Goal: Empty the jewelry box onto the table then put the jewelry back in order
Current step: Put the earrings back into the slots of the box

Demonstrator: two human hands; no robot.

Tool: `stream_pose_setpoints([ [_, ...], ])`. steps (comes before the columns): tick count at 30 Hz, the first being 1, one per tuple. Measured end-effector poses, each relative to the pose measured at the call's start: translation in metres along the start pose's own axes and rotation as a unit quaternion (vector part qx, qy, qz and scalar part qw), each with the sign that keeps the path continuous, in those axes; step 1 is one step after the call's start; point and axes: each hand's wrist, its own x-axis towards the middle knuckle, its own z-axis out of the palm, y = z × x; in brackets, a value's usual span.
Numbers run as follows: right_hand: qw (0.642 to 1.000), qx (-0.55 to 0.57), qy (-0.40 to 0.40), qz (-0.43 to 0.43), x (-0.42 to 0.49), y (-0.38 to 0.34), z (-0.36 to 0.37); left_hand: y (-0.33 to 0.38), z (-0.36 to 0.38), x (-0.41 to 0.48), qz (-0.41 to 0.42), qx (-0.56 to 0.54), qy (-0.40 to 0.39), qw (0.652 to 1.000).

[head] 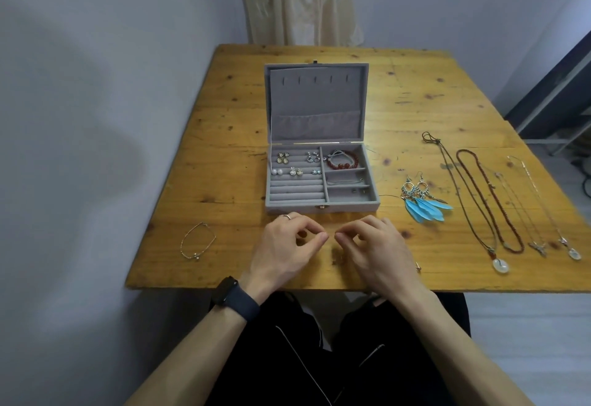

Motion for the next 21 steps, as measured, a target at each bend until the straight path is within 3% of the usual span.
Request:
stream_pose_setpoints([
  [4, 0.996, 0.081, 0.035, -0.004, 0.017, -0.005, -0.010, 0.006, -0.024, 0.017, -0.002, -0.023, 0.034, 0.999],
  [8, 0.995, 0.087, 0.044, -0.002, 0.050, -0.012, -0.017, -0.001, -0.036, 0.049, -0.023, 0.023, 0.065, 0.997],
  [21, 0.996, -0.067, -0.056, -0.004, 0.106, -0.015, 0.005, -0.009, -0.028, 0.096, -0.049, 0.175, -0.012, 0.983],
])
